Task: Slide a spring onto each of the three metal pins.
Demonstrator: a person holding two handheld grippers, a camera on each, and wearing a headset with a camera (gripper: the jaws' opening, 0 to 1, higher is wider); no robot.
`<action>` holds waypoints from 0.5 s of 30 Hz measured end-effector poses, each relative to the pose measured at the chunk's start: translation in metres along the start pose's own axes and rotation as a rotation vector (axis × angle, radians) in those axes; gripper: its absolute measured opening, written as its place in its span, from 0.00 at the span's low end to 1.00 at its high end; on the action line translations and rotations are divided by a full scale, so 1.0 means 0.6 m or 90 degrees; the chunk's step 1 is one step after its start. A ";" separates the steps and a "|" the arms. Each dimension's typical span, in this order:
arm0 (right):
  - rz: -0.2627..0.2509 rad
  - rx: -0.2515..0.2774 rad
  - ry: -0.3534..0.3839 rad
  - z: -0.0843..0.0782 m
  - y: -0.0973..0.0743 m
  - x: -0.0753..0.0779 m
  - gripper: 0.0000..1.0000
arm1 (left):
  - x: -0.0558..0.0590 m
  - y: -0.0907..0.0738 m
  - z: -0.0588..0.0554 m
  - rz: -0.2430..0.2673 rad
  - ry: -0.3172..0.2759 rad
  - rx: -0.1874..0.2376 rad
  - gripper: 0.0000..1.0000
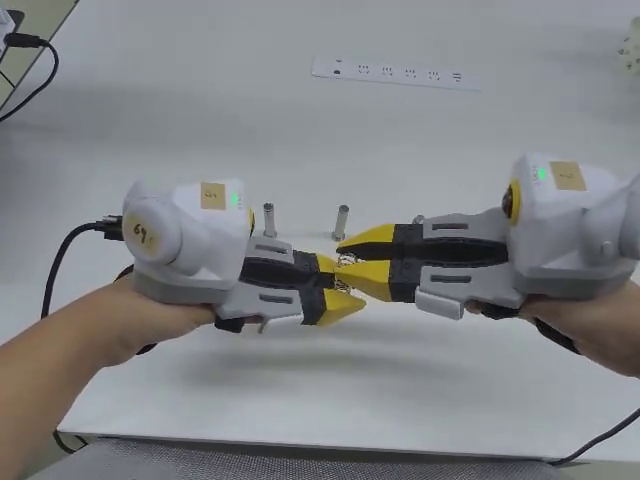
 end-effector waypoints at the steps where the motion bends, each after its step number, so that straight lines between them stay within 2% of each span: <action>1: 0.000 -0.001 0.000 0.000 0.000 0.000 0.08 | 0.000 0.000 0.000 0.000 0.000 0.000 0.02; 12: -0.008 0.002 -0.015 0.004 -0.001 -0.001 0.08 | -0.002 -0.002 0.005 0.008 0.012 0.005 0.02; 15: -0.009 -0.001 -0.044 0.007 -0.002 -0.004 0.08 | -0.003 -0.001 0.007 0.007 0.015 0.006 0.02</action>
Point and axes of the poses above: the centre of the closed fingertips' face, and the gripper's own axes: y roughly forward along the fingers, x roughly to its right, z roughly out of its top, the point moved 9 cm from there along -y, roughly backward along the fingers, and after that the axes turned 8 degrees about -x, right-handed, at the moved point
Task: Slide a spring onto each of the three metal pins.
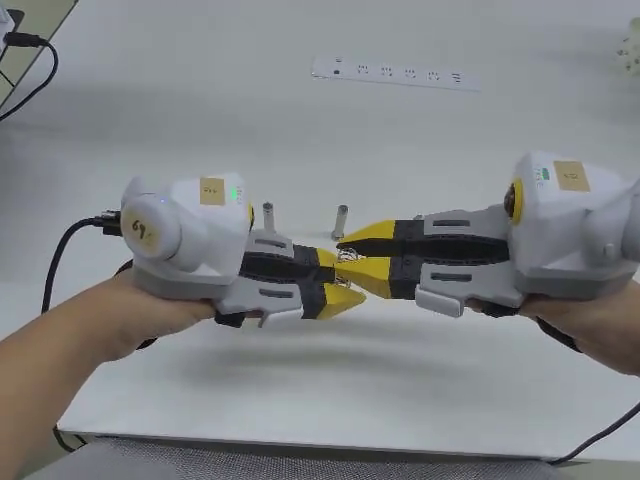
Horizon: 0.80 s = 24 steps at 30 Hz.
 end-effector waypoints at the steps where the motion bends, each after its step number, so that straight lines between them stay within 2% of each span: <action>1: 0.001 -0.003 -0.006 0.000 0.000 0.000 0.08 | 0.000 0.001 0.000 -0.001 0.001 -0.001 0.02; 3: 0.000 -0.007 -0.038 0.001 -0.001 -0.001 0.07 | 0.000 0.001 0.001 -0.001 0.001 -0.001 0.02; 6: 0.001 -0.008 -0.052 0.003 -0.002 -0.003 0.07 | 0.001 0.001 0.001 -0.002 -0.001 0.002 0.02; 20: 0.004 -0.007 -0.074 0.008 -0.001 0.000 0.07 | 0.001 -0.003 0.004 0.004 -0.014 0.006 0.04; 22: 0.005 -0.009 -0.077 0.008 -0.001 0.000 0.07 | -0.001 -0.004 0.004 0.003 -0.032 0.007 0.04; 24: 0.004 -0.007 -0.075 0.008 -0.001 0.001 0.07 | -0.002 -0.005 0.005 0.005 -0.026 0.008 0.04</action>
Point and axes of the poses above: the centre of the closed fingertips' face, and the gripper's own axes: y roughly forward along the fingers, x roughly to its right, z roughly out of its top, the point moved 9 cm from there along -y, roughly backward along the fingers, and after that the axes turned 8 degrees about -x, right-handed, at the moved point
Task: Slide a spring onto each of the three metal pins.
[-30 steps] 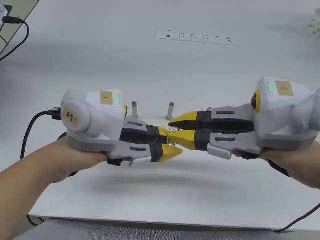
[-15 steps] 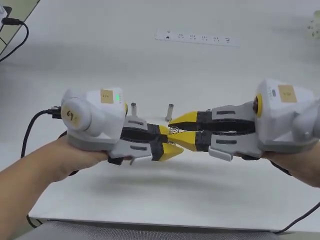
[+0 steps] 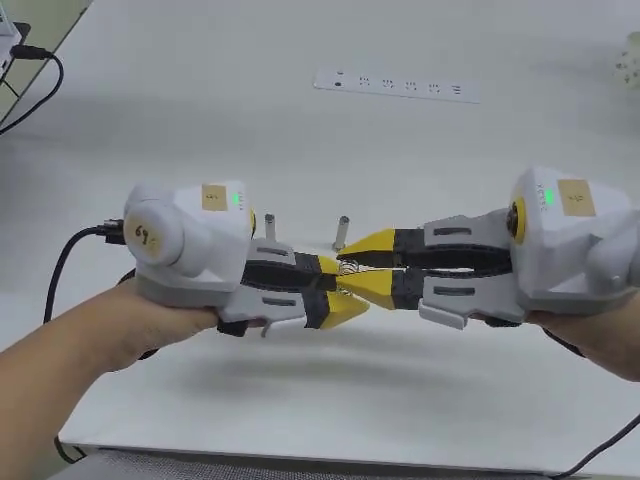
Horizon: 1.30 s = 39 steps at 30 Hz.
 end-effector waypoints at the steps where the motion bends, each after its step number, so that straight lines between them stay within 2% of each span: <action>1: -0.001 -0.001 -0.001 0.000 0.000 0.000 0.07 | 0.000 0.000 0.000 0.000 -0.002 -0.001 0.04; 5: -0.006 -0.001 0.002 -0.001 -0.002 0.003 0.07 | 0.001 0.000 -0.002 0.002 -0.006 -0.007 0.09; 11: -0.010 -0.001 0.003 0.000 -0.004 0.005 0.07 | 0.002 -0.003 -0.003 0.008 -0.007 -0.006 0.09; 20: -0.019 -0.005 0.009 -0.001 -0.005 0.006 0.07 | -0.001 -0.018 -0.013 0.029 -0.019 -0.005 0.16; 29: -0.020 -0.010 0.011 -0.002 -0.002 0.007 0.07 | -0.009 -0.035 -0.024 0.057 -0.030 0.003 0.27; 39: -0.027 -0.012 0.011 -0.004 -0.004 0.011 0.07 | -0.019 -0.066 -0.046 0.108 -0.050 0.006 0.45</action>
Point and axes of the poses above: the centre of the closed fingertips' face, and the gripper's own axes: y roughly forward along the fingers, x roughly to its right, z roughly out of its top, the point moved 9 cm from there along -y, roughly backward along the fingers, and after that the axes turned 8 degrees about -x, right-handed, at the moved point
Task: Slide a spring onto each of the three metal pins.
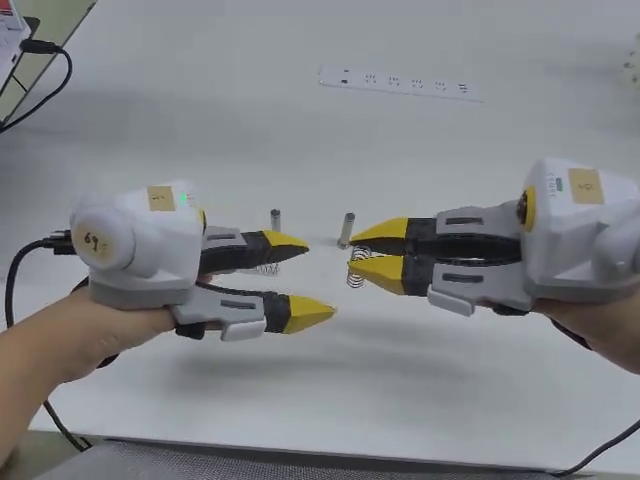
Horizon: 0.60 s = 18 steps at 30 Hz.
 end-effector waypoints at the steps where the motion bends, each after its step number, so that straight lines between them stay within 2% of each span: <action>1: -0.001 0.000 0.001 -0.001 0.000 0.001 0.07 | -0.002 -0.004 -0.002 0.008 -0.002 0.002 0.48; 4: -0.002 -0.001 0.001 -0.001 0.000 0.001 0.07 | -0.007 -0.015 -0.007 0.025 -0.013 0.006 0.54; 10: -0.004 -0.006 0.002 -0.004 0.001 0.002 0.07 | -0.014 -0.033 -0.018 0.051 -0.029 0.006 0.58; 18: -0.007 -0.008 0.003 -0.007 0.000 0.006 0.07 | -0.020 -0.048 -0.030 0.082 -0.038 0.003 0.68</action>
Point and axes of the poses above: the centre of the closed fingertips' face, and the gripper's own axes: y roughly forward along the fingers, x roughly to its right, z roughly out of its top, the point moved 9 cm from there along -y, roughly backward along the fingers, and after that the axes turned 8 degrees about -x, right-handed, at the moved point
